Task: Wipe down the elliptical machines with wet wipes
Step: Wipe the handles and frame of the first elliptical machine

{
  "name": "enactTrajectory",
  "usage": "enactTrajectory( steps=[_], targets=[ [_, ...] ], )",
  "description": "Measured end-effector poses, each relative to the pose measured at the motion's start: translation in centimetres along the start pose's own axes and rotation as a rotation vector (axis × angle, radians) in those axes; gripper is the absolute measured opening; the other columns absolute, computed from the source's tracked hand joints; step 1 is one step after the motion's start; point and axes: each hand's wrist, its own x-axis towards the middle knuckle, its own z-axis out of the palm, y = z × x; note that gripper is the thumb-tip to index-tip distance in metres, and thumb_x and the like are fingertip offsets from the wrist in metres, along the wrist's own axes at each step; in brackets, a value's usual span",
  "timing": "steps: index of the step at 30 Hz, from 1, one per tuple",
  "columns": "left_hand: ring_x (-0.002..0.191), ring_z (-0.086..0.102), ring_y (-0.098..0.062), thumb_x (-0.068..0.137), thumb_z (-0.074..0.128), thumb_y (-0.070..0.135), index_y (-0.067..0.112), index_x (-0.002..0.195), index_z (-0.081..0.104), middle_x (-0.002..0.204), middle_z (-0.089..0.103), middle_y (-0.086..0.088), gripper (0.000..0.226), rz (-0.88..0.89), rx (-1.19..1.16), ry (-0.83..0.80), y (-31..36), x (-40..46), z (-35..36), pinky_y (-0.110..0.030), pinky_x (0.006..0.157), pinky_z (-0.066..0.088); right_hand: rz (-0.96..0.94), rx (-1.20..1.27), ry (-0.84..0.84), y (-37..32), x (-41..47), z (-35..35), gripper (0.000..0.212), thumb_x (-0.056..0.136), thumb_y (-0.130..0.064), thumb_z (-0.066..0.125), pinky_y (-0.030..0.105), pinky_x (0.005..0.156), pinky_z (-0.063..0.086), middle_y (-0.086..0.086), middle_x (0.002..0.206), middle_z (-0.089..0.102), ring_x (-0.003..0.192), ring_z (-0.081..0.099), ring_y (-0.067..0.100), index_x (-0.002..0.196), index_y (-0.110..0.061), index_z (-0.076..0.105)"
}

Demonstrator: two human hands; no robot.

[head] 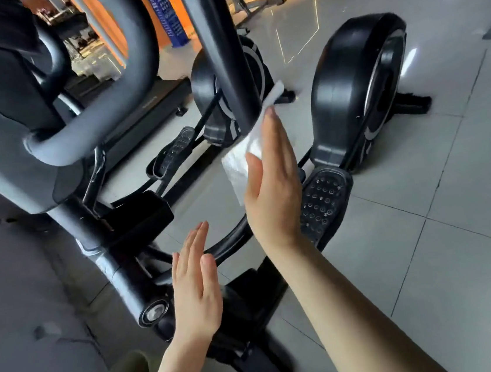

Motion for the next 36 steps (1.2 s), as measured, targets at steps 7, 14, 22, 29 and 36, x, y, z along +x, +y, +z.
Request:
enactTrajectory(
  steps=[7, 14, 22, 29, 36],
  targets=[
    [0.145, 0.019, 0.003, 0.102, 0.018, 0.044, 0.026, 0.148, 0.037, 0.152, 0.035, 0.013, 0.053, 0.149, 0.175, -0.021, -2.7, 0.4, -3.2, -0.02, 0.12, -0.002, 0.105, -0.108, 0.037, 1.3, -4.9, 1.1, 0.052, 0.099, -0.003, 0.047, 0.019, 0.117, 0.024, 0.01, 0.15, 0.031, 0.142, 0.024, 0.009, 0.146, 0.008, 0.029],
    [0.146, 0.019, -0.002, 0.104, 0.015, 0.05, 0.024, 0.15, 0.038, 0.153, 0.036, 0.009, 0.057, 0.293, 0.288, -0.108, -6.2, 0.1, -5.7, -0.028, 0.121, -0.002, 0.412, -0.135, 0.124, -0.5, -10.7, 4.1, 0.057, 0.094, 0.007, 0.048, -0.001, 0.108, 0.008, 0.027, 0.152, 0.026, 0.14, 0.016, 0.007, 0.145, 0.014, 0.024],
    [0.146, 0.028, -0.021, 0.103, 0.021, 0.041, 0.015, 0.145, 0.046, 0.148, 0.048, -0.007, 0.055, 0.271, 0.268, -0.041, -11.7, 0.3, -7.8, -0.053, 0.118, 0.011, 0.782, -0.038, -0.006, -3.4, -15.6, 6.1, 0.06, 0.099, -0.003, 0.048, 0.008, 0.111, 0.019, 0.016, 0.156, 0.031, 0.144, 0.03, 0.023, 0.152, 0.002, 0.021],
    [0.142, 0.035, -0.033, 0.106, 0.024, 0.035, 0.01, 0.135, 0.056, 0.134, 0.061, -0.009, 0.051, 0.334, 0.294, 0.125, -13.6, 0.3, -5.6, -0.053, 0.114, 0.023, 0.888, -0.157, 0.099, -3.2, -10.0, 4.3, 0.057, 0.103, -0.014, 0.046, 0.016, 0.113, 0.016, 0.001, 0.158, 0.031, 0.144, 0.029, 0.015, 0.154, -0.015, 0.023],
    [0.135, 0.045, -0.032, 0.106, 0.024, 0.031, 0.009, 0.134, 0.058, 0.129, 0.065, -0.007, 0.049, 0.383, 0.253, 0.249, -13.8, 0.4, -5.2, -0.046, 0.11, 0.03, 0.942, -0.209, 0.089, -4.5, -13.0, 6.7, 0.064, 0.101, -0.015, 0.05, 0.01, 0.108, 0.013, 0.004, 0.157, 0.031, 0.143, 0.03, 0.018, 0.155, -0.011, 0.017]
  ],
)
